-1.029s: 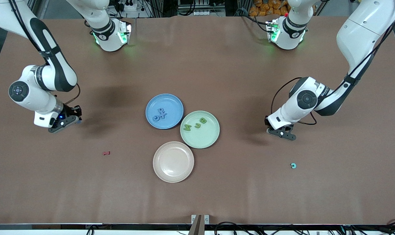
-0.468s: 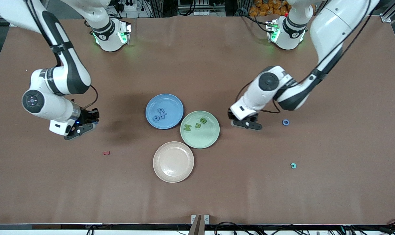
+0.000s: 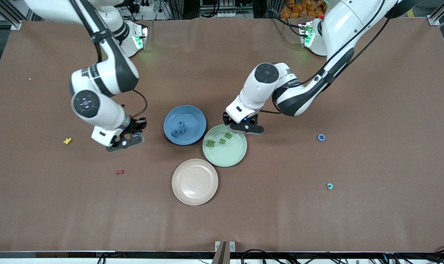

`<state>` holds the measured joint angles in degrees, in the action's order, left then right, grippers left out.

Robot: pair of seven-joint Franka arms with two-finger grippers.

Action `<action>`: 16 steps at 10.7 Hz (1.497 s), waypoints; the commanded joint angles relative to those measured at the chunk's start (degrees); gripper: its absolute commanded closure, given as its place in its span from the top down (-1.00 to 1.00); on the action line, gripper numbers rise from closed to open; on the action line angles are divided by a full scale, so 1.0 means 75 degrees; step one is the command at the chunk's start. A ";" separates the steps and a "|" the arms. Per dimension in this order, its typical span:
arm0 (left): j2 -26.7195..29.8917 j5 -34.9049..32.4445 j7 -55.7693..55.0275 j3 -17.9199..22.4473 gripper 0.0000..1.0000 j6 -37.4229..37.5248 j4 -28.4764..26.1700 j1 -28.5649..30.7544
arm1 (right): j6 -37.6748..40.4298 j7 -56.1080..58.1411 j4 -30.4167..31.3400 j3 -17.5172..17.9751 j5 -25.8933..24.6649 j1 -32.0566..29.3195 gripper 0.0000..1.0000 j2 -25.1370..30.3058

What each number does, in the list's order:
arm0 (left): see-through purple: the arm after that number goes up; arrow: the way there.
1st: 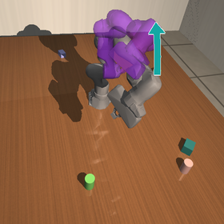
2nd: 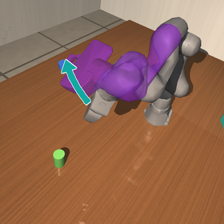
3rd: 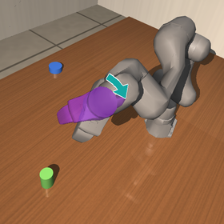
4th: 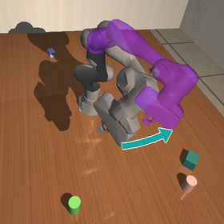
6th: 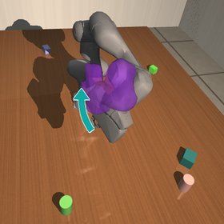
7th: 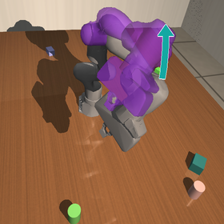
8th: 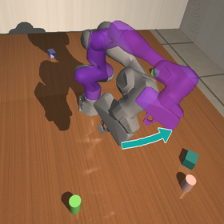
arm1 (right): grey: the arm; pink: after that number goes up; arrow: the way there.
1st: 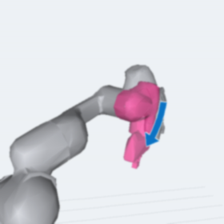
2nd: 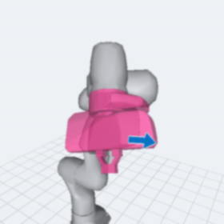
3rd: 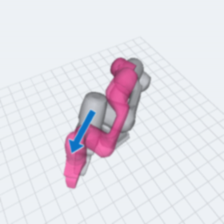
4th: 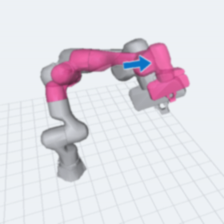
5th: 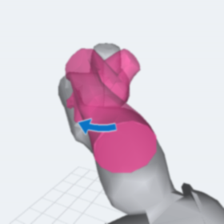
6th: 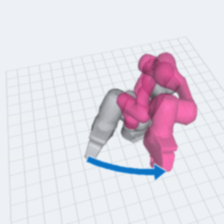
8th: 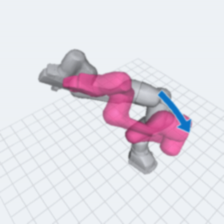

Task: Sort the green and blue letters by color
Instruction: 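Drop the 3 on the blue plate while the left gripper drops the P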

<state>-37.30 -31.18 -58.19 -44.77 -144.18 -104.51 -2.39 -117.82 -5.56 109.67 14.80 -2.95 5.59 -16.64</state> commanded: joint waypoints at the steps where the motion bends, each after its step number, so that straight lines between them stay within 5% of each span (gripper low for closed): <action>1: -0.0335 0.0150 -0.0257 0.0927 -0.03 0.0041 0.0761 -0.1026 | -0.0028 -0.1433 -0.0209 -0.0086 0.0300 0.0927 -1.00 -0.0055; 3: -0.0336 0.0127 -0.0211 0.1129 0.99 0.0041 0.0927 -0.1194 | -0.0320 -0.2149 -0.0197 -0.0086 0.0288 0.1292 -1.00 -0.0241; 4: -0.0242 0.0138 -0.0234 0.1118 1.00 0.0041 0.0927 -0.1135 | -0.0414 -0.2466 -0.0197 -0.0098 0.0277 0.1491 -0.69 -0.0301; 5: -0.0149 0.0115 -0.0188 0.1118 1.00 0.0041 0.0927 -0.1077 | -0.0427 -0.2632 -0.0197 -0.0098 0.0172 0.1551 0.93 -0.0347; 9: 0.1009 0.0115 -0.0094 0.1071 1.00 0.0495 0.0938 -0.0456 | -0.0322 -0.2609 -0.0338 -0.0121 0.0066 0.1516 1.00 -0.0313; 11: 0.1736 0.0127 -0.0047 0.1048 1.00 0.1582 0.0939 -0.0024 | -0.0310 -0.2540 -0.0350 -0.0168 0.0031 0.1482 1.00 -0.0278; 16: 0.3190 0.0829 0.0372 0.1059 1.00 0.3051 0.0950 0.0680 | 0.0403 -0.1783 -0.0491 -0.0309 -0.0274 0.0313 1.00 0.0248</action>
<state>-18.97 -28.66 -58.62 -36.92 -123.58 -95.80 -0.63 -117.69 -23.43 105.91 12.48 -4.27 12.91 -17.92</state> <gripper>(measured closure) 0.000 0.000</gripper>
